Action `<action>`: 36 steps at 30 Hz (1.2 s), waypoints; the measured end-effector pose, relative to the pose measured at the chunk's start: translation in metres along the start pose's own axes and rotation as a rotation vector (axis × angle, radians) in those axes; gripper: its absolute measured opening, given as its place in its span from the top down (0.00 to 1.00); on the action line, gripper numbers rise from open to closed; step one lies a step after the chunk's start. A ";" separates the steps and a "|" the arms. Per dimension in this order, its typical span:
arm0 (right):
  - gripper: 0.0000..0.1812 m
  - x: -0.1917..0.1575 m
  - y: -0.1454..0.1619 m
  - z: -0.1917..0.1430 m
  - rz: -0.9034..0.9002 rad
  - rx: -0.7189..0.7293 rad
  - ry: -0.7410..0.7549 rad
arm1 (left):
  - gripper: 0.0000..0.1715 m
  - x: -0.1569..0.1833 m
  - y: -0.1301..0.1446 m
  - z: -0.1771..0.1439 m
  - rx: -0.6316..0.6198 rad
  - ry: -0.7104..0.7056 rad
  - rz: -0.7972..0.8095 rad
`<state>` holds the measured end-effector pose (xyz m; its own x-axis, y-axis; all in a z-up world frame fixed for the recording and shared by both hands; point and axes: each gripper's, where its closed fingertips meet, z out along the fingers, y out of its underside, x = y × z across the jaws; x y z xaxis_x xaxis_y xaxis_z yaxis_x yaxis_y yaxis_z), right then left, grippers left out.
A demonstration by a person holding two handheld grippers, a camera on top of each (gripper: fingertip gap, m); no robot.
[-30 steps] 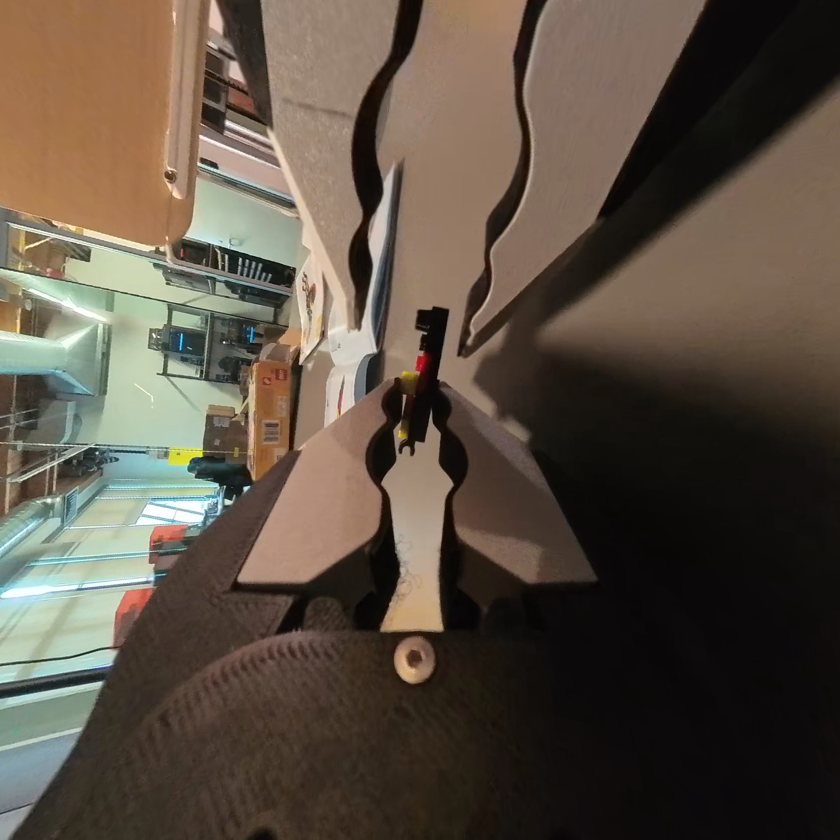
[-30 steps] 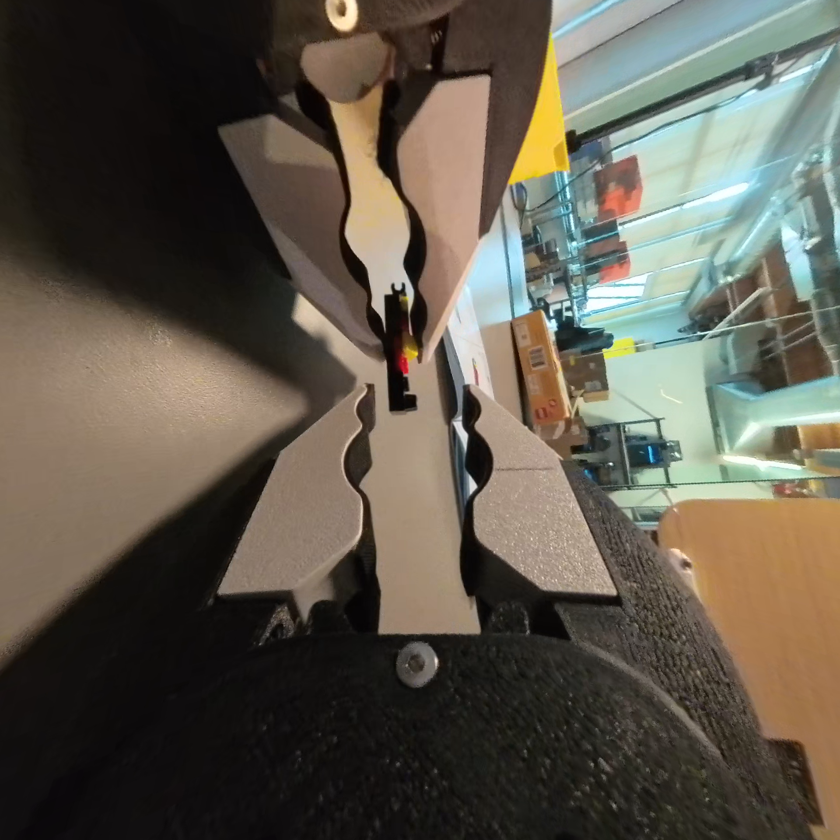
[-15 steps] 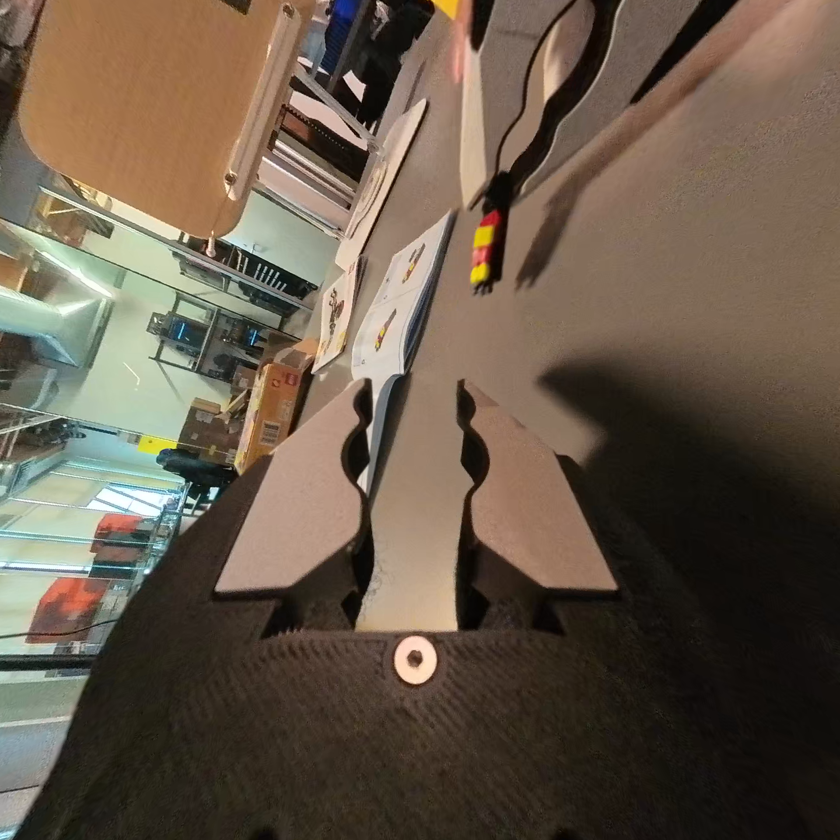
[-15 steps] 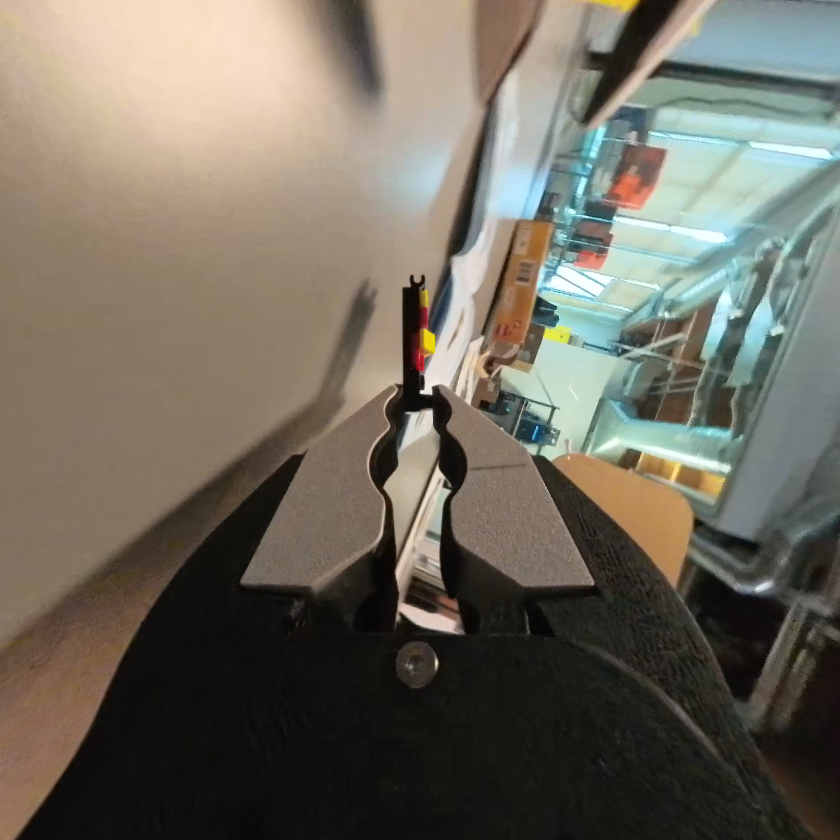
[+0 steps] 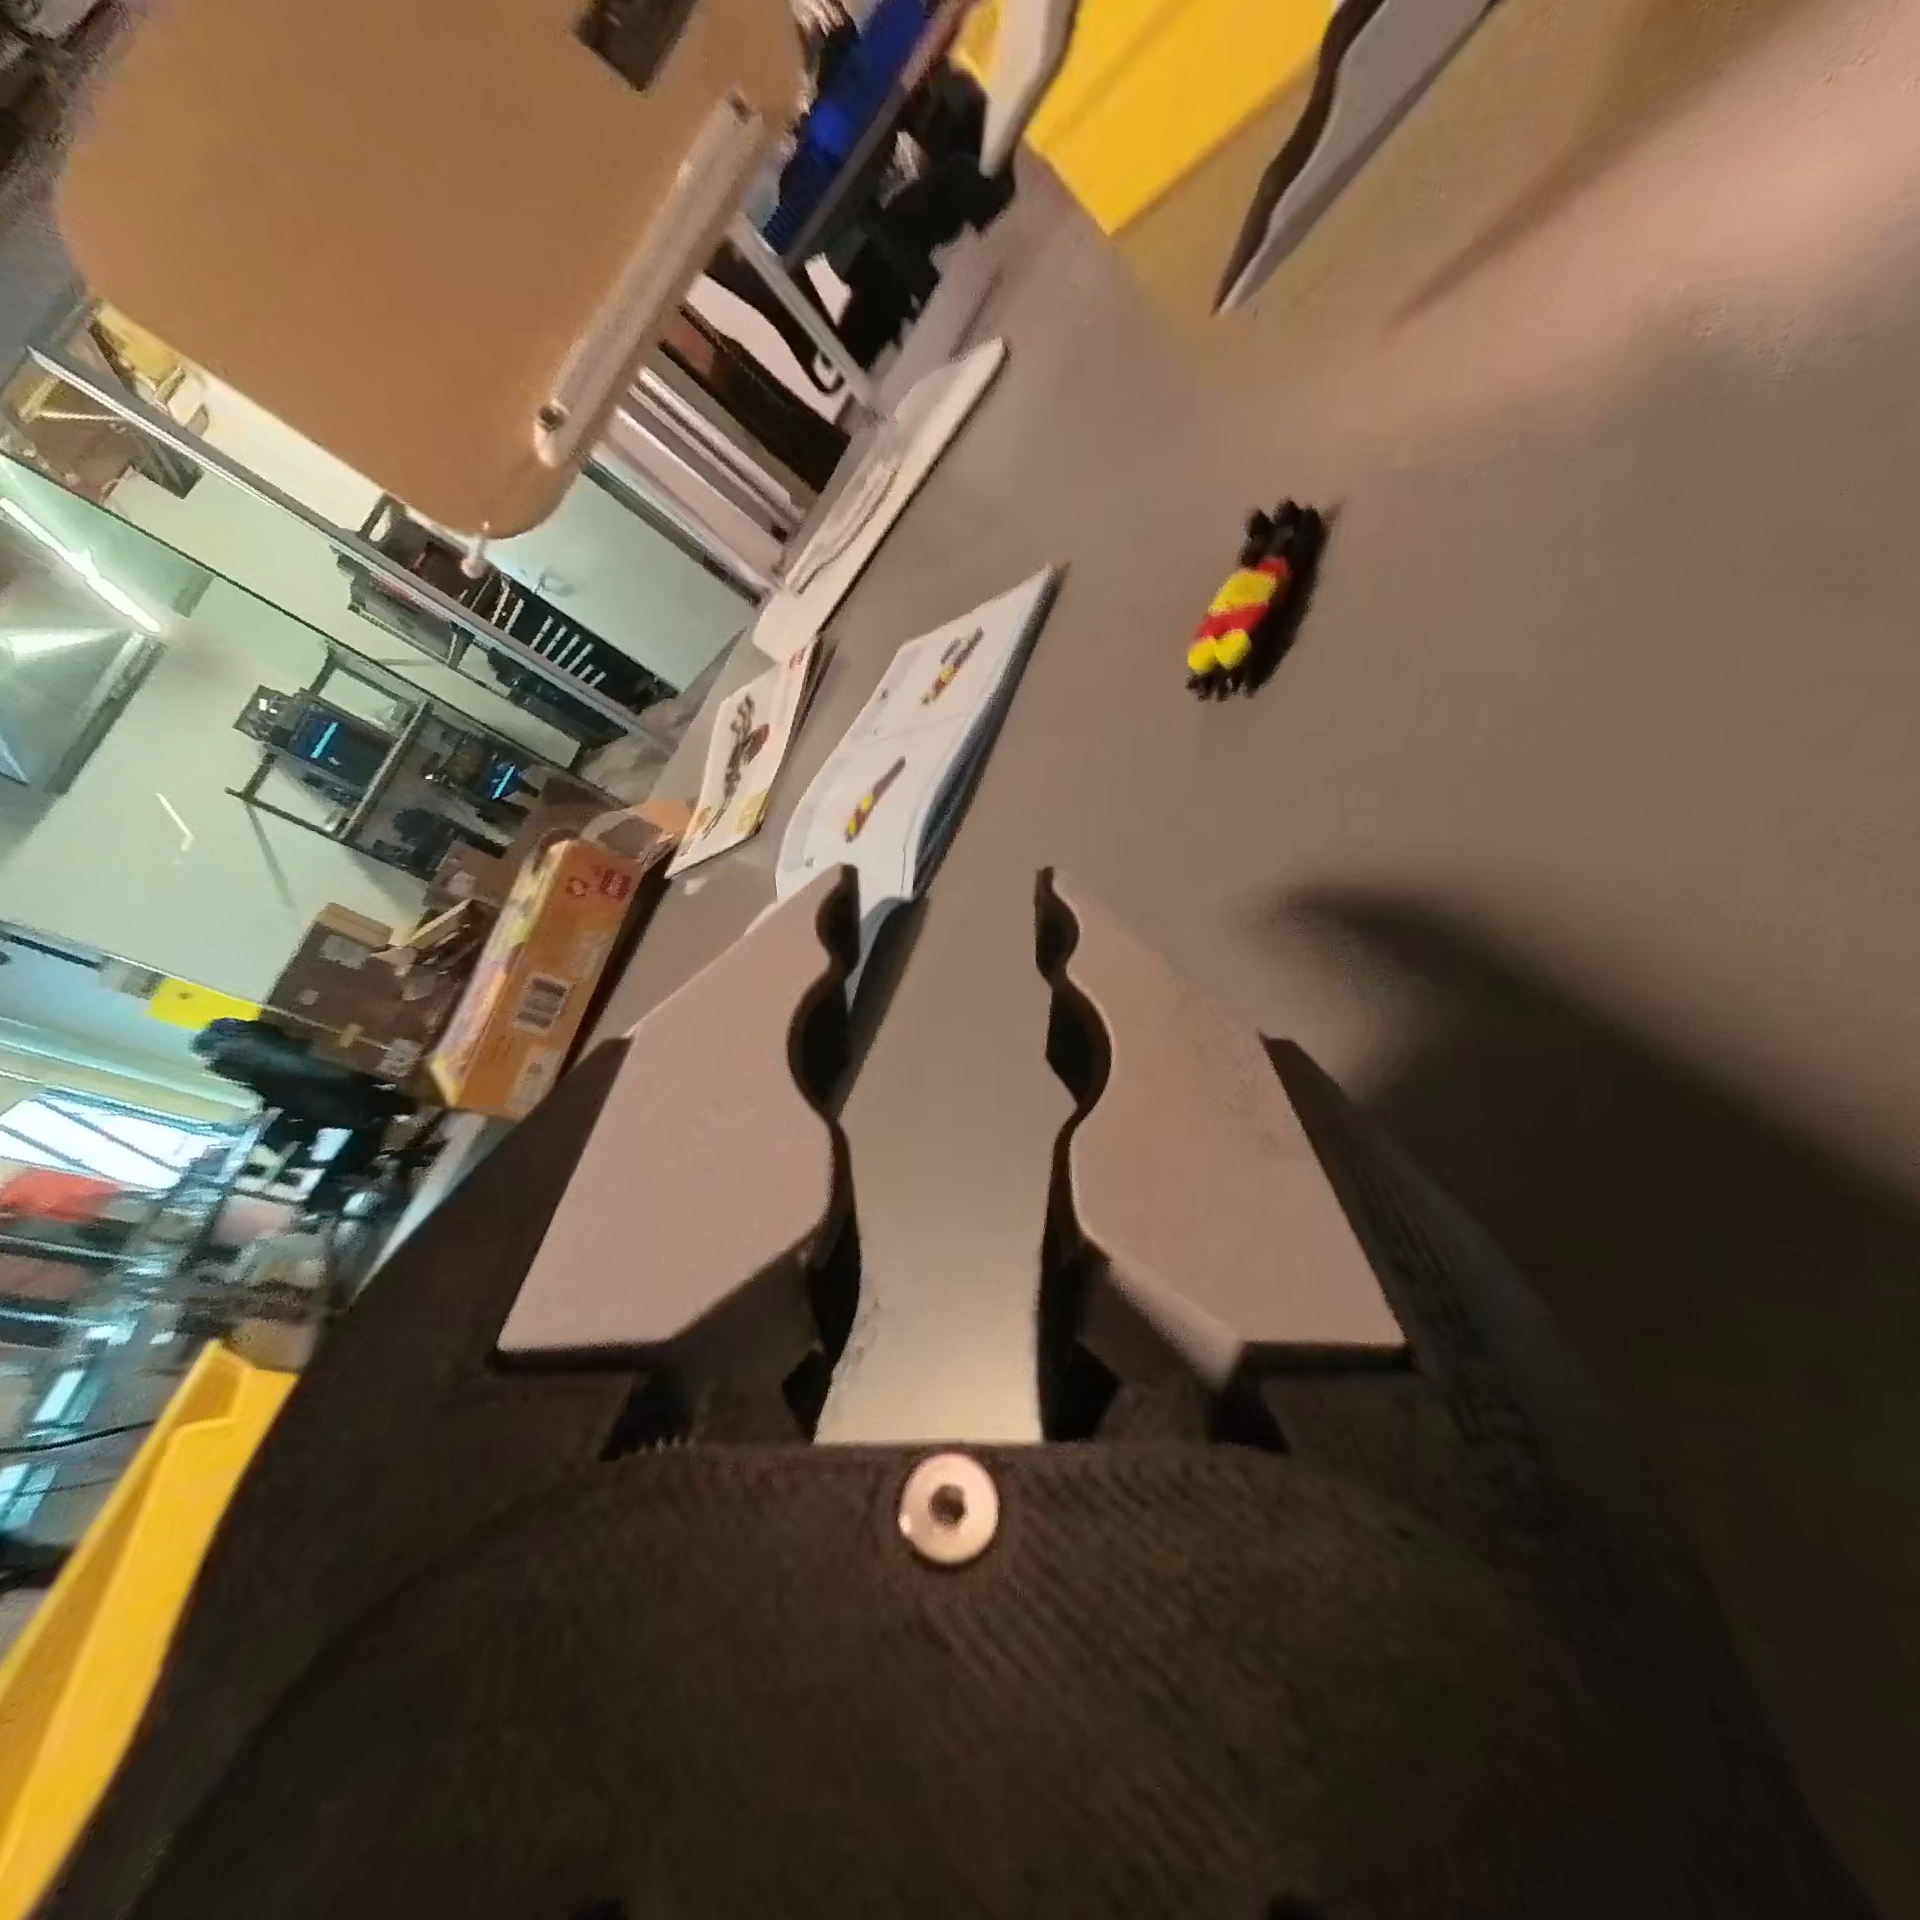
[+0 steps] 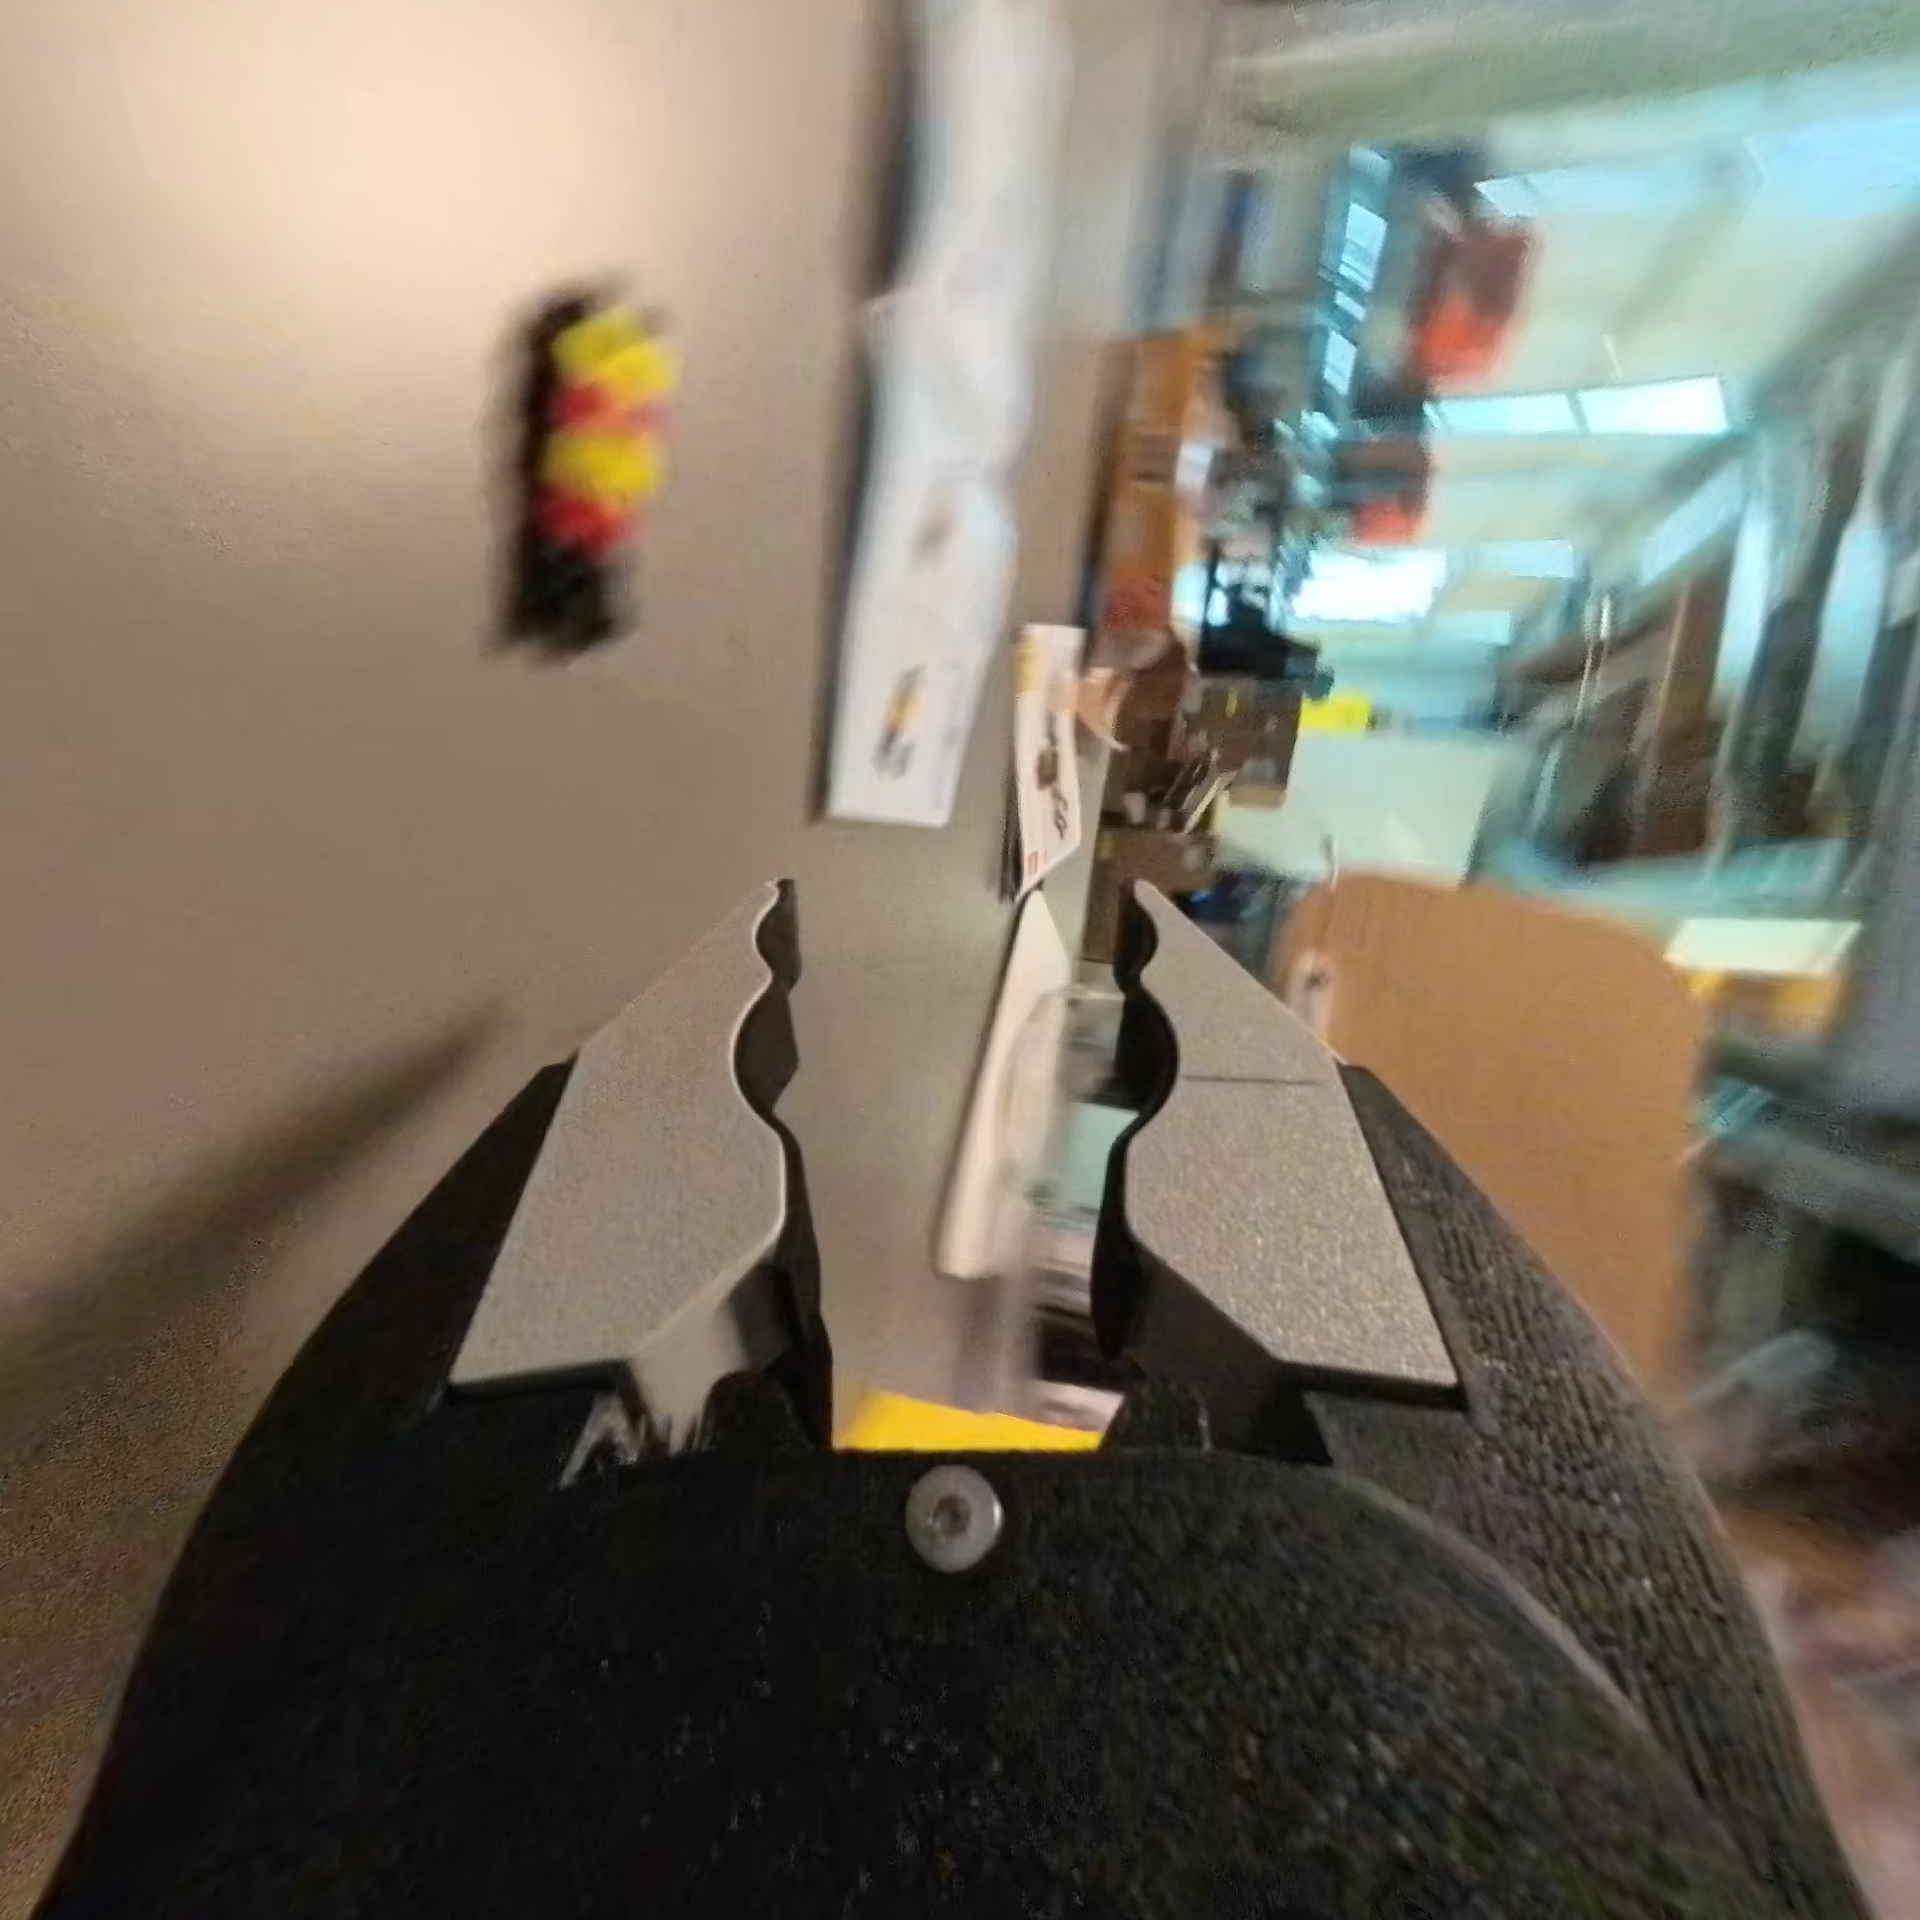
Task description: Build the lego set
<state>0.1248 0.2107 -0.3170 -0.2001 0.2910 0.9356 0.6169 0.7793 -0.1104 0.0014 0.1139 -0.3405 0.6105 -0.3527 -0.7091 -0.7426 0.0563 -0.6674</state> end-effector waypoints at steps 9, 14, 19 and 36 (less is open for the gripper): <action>0.86 0.080 0.065 0.058 1.122 0.180 0.597 | 0.80 -0.041 -0.010 -0.006 0.187 -0.084 -0.280; 0.90 0.085 0.059 0.082 1.009 0.180 0.570 | 0.80 -0.037 -0.017 0.005 0.185 -0.119 -0.187; 0.91 0.088 0.050 0.071 1.019 0.263 0.576 | 0.70 -0.009 -0.065 0.048 0.323 0.016 -0.201; 0.92 0.087 0.072 0.049 1.211 0.342 0.602 | 0.75 0.004 -0.030 0.172 -0.092 0.475 -0.292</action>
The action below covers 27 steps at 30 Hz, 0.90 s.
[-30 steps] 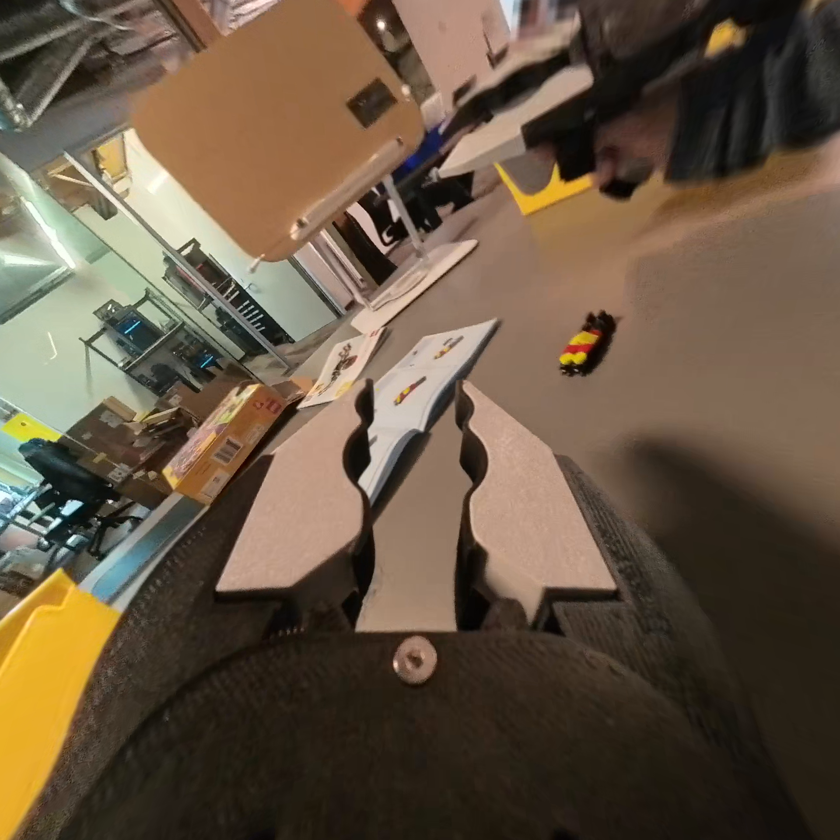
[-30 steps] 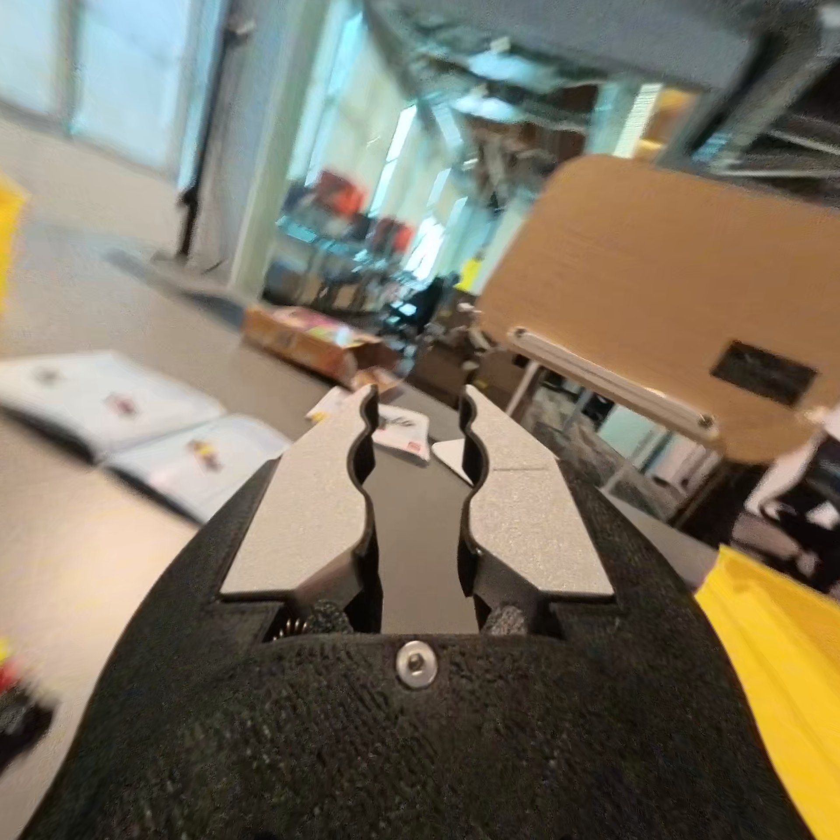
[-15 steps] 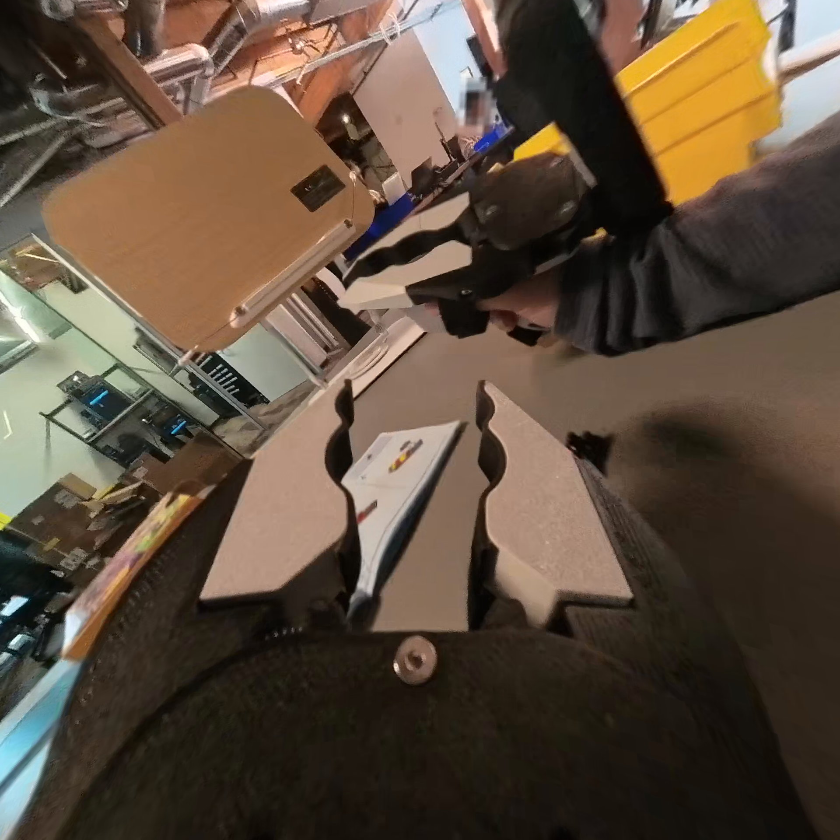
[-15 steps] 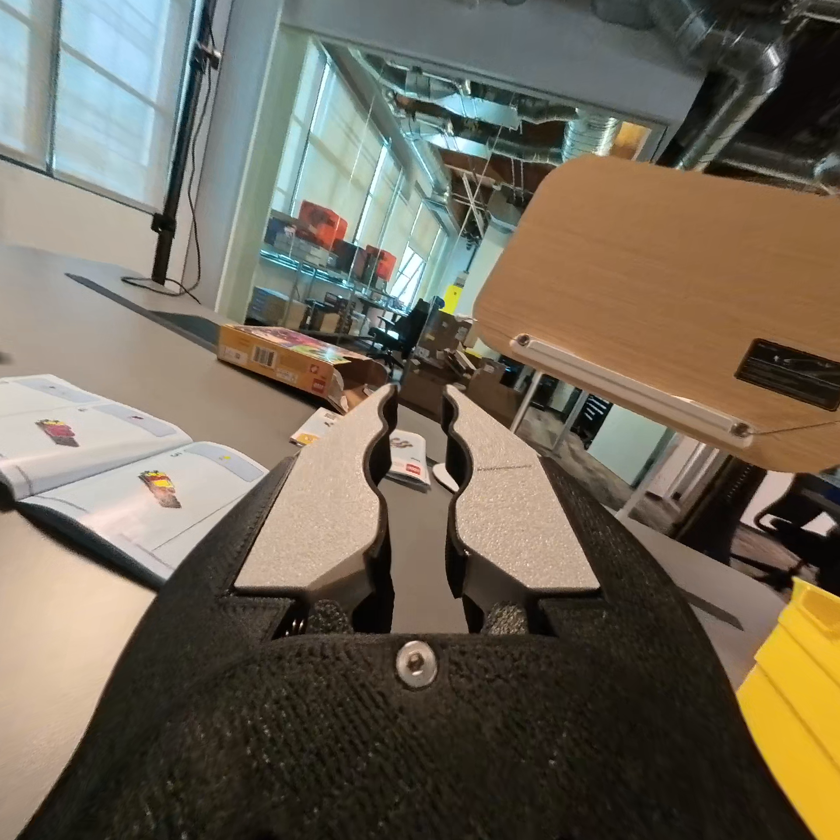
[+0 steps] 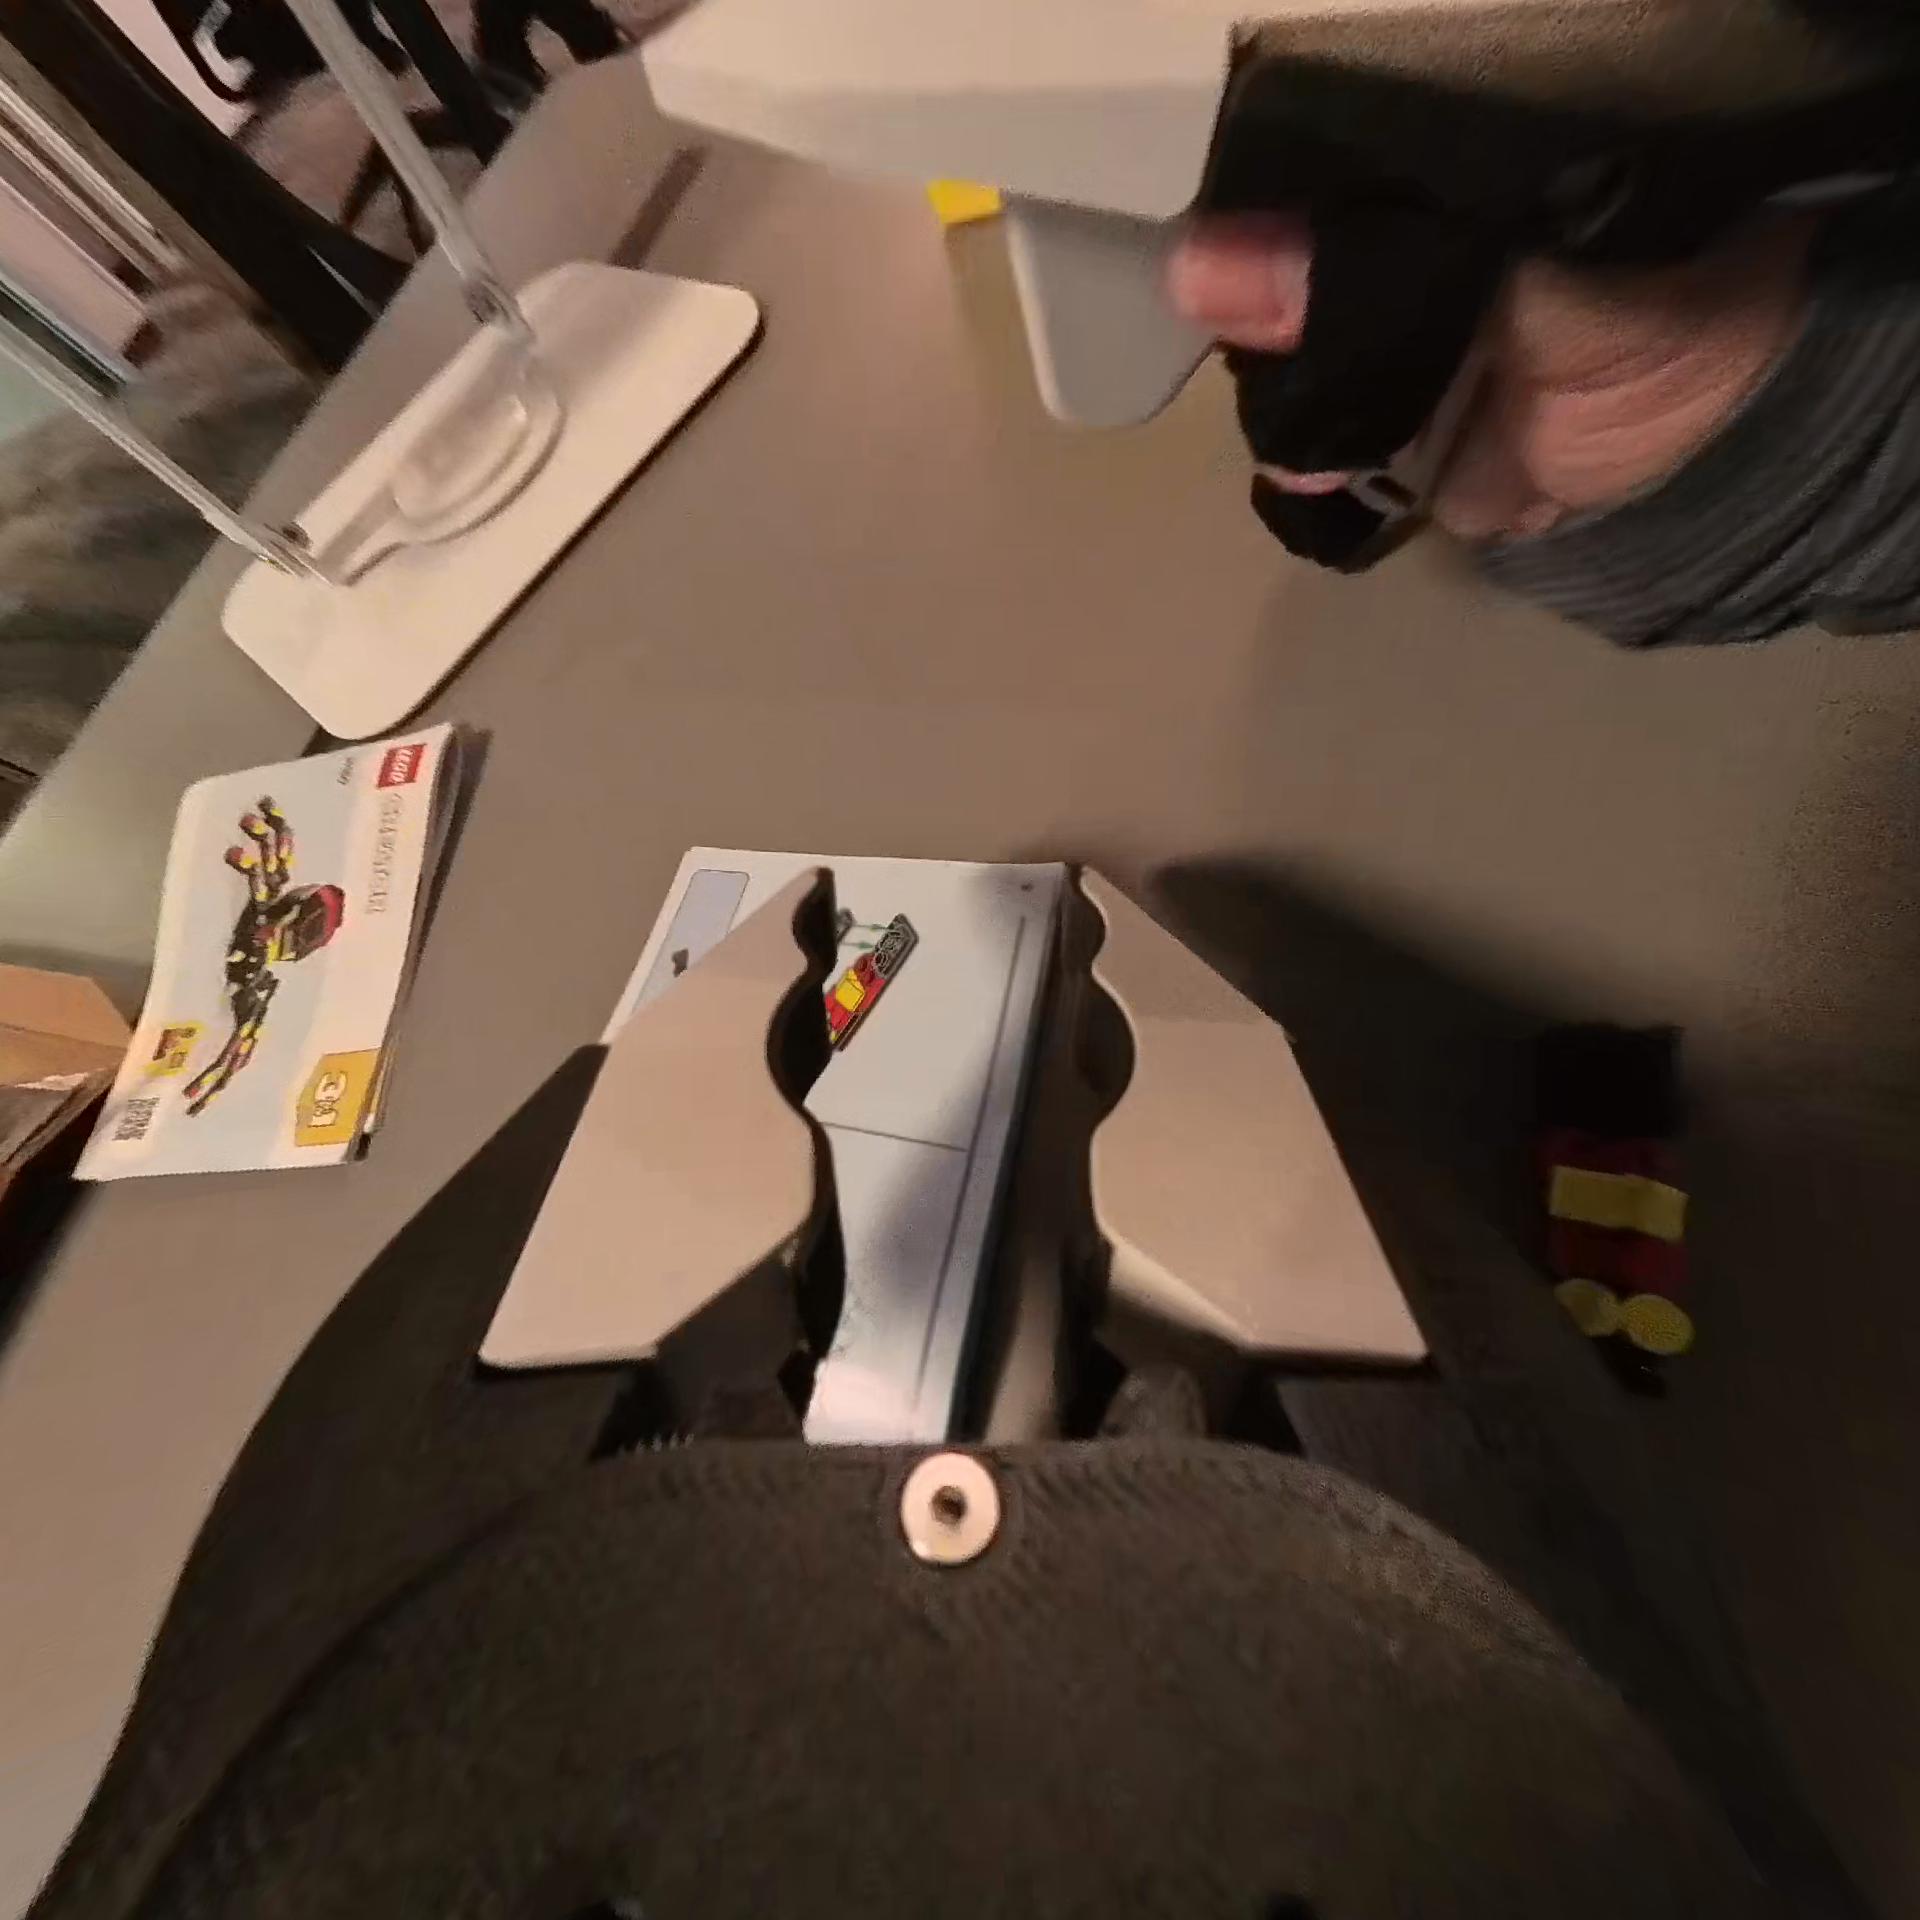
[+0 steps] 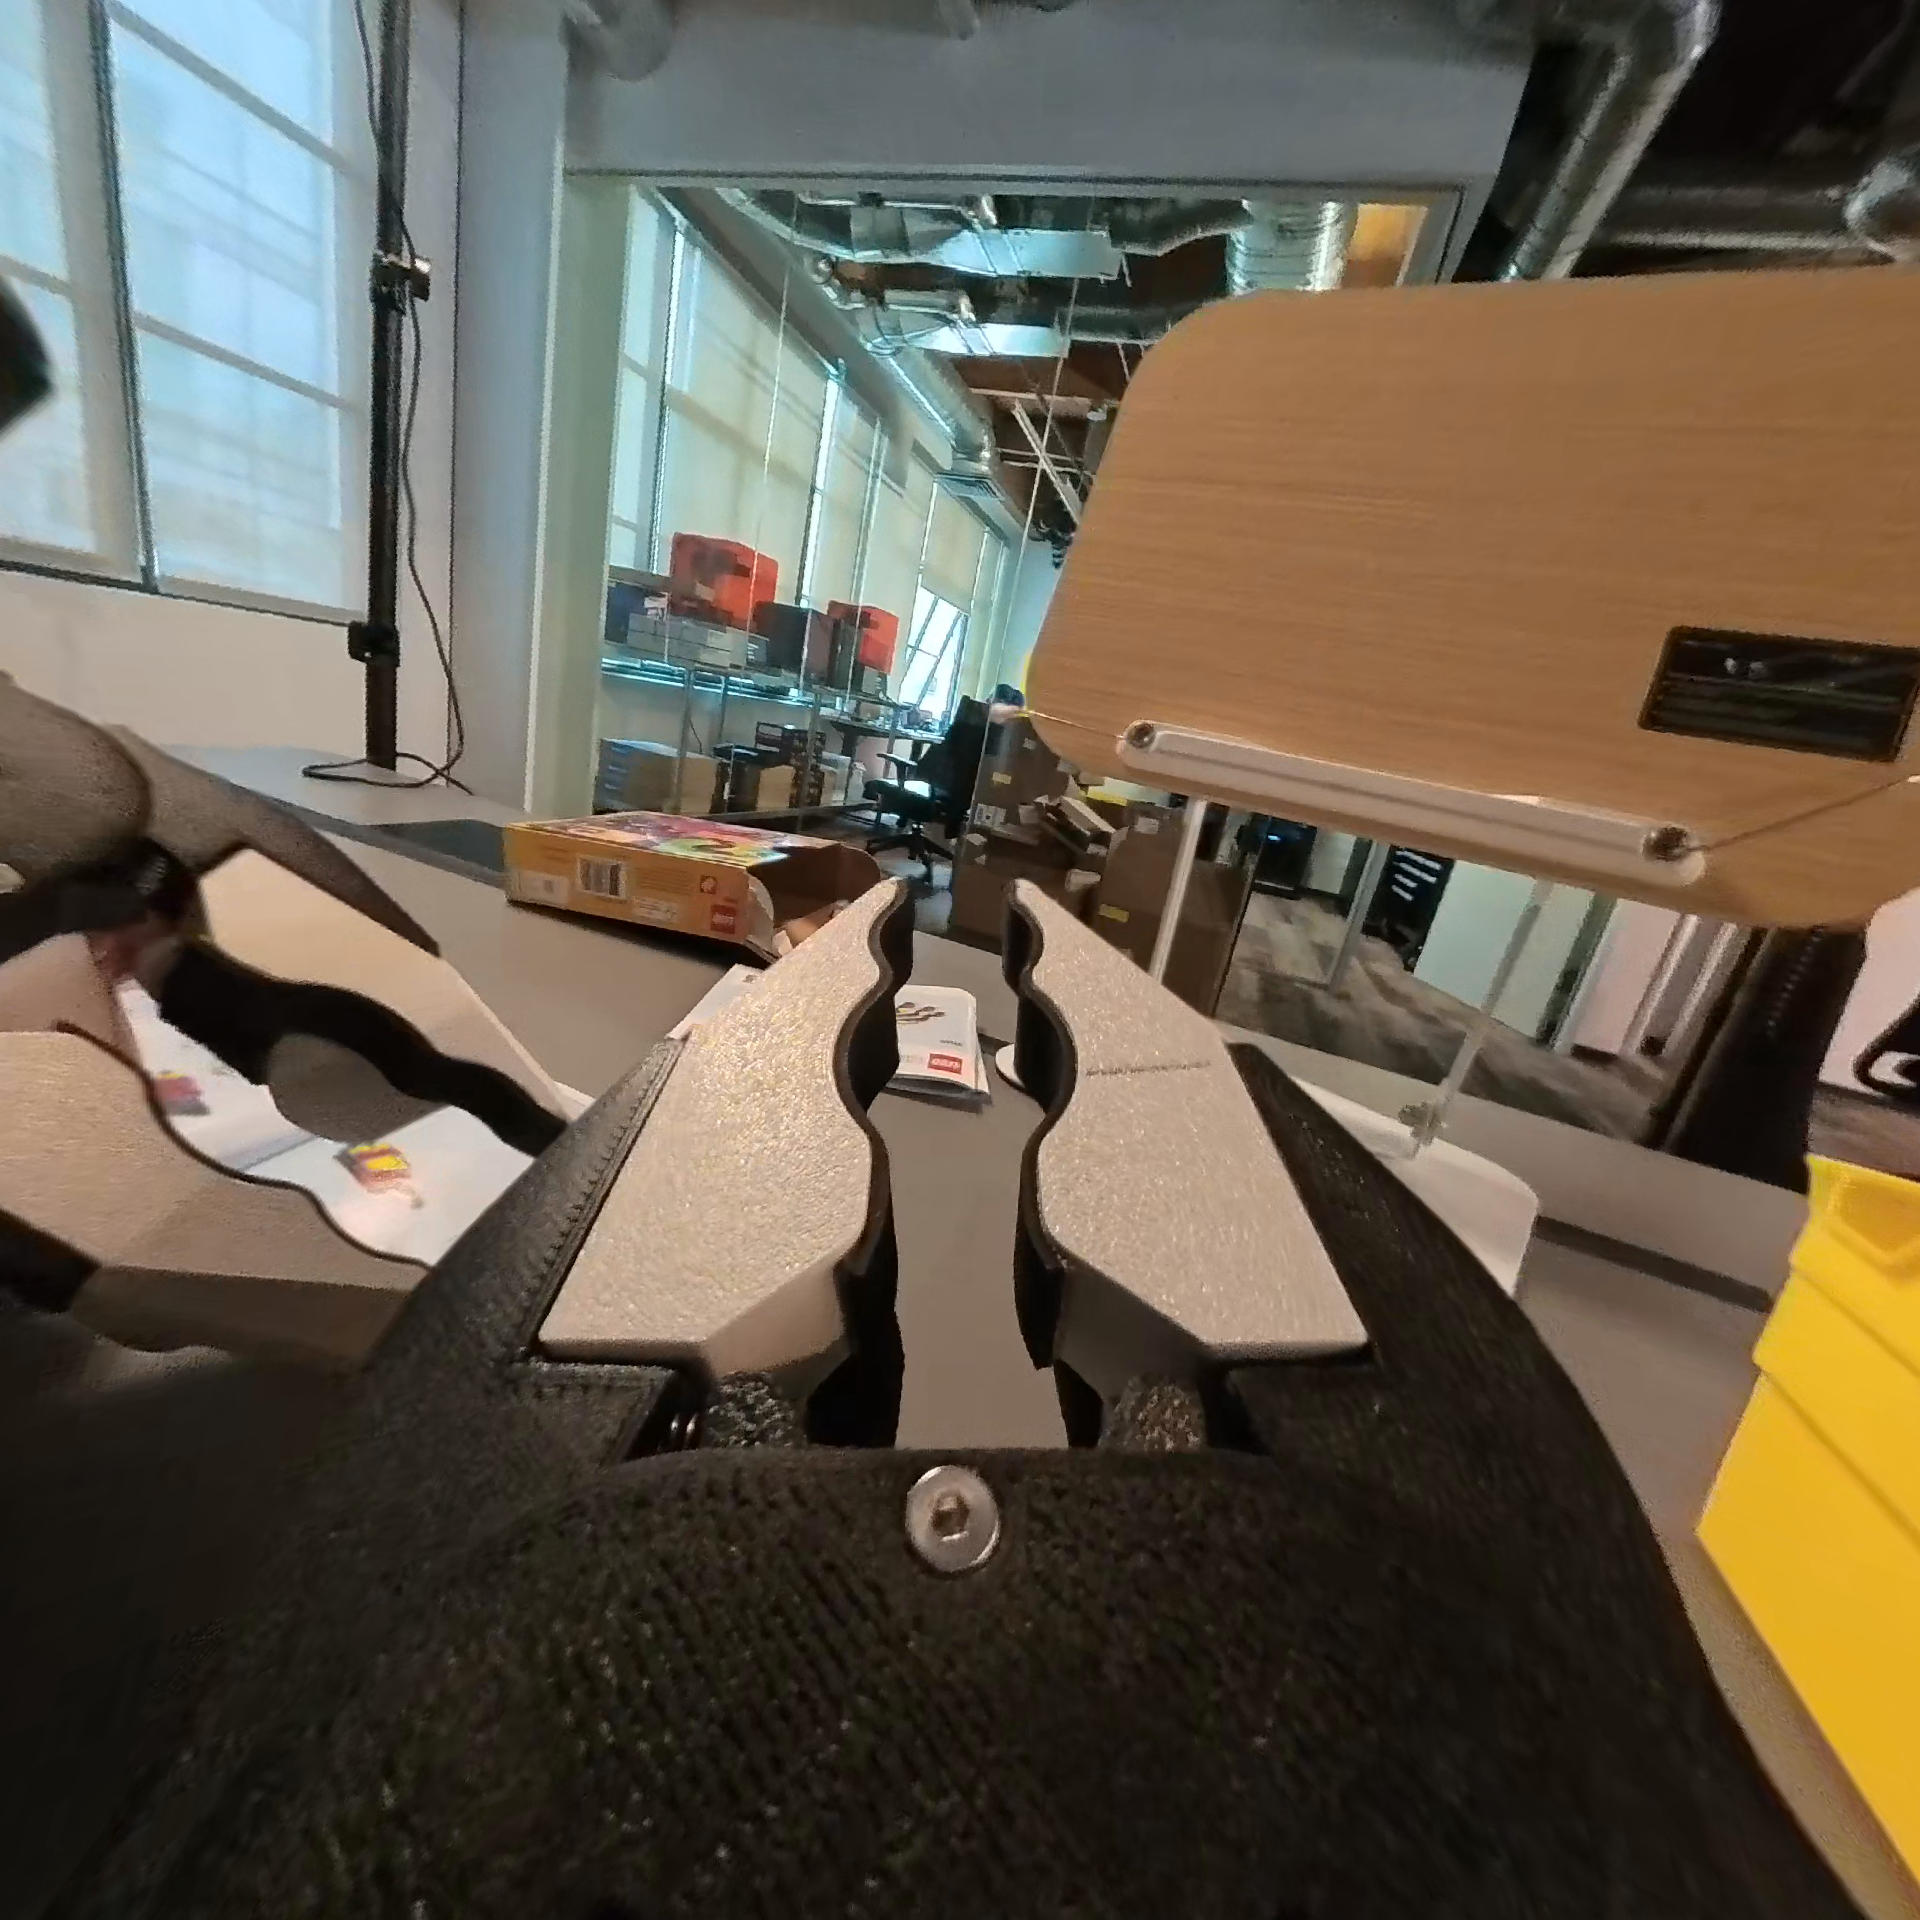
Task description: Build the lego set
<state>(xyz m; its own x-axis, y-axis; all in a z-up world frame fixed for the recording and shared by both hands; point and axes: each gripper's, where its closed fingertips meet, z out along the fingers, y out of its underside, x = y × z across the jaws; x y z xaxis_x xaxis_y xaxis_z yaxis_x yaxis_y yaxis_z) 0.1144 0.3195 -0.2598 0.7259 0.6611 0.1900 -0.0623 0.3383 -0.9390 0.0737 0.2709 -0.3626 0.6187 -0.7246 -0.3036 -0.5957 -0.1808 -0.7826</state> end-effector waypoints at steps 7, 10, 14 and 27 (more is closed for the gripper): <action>0.92 0.004 0.003 0.000 0.045 -0.008 0.002 | 0.76 0.001 0.013 0.013 -0.039 0.080 -0.067; 0.92 0.005 0.003 0.000 0.048 -0.010 0.005 | 0.73 0.000 0.015 0.014 -0.037 0.099 -0.102; 0.91 0.004 0.004 0.001 0.047 -0.012 0.003 | 0.73 0.000 0.016 0.014 -0.040 0.131 -0.135; 0.91 -0.004 0.005 0.002 0.002 -0.020 -0.022 | 0.77 0.004 0.019 0.016 -0.066 0.162 -0.133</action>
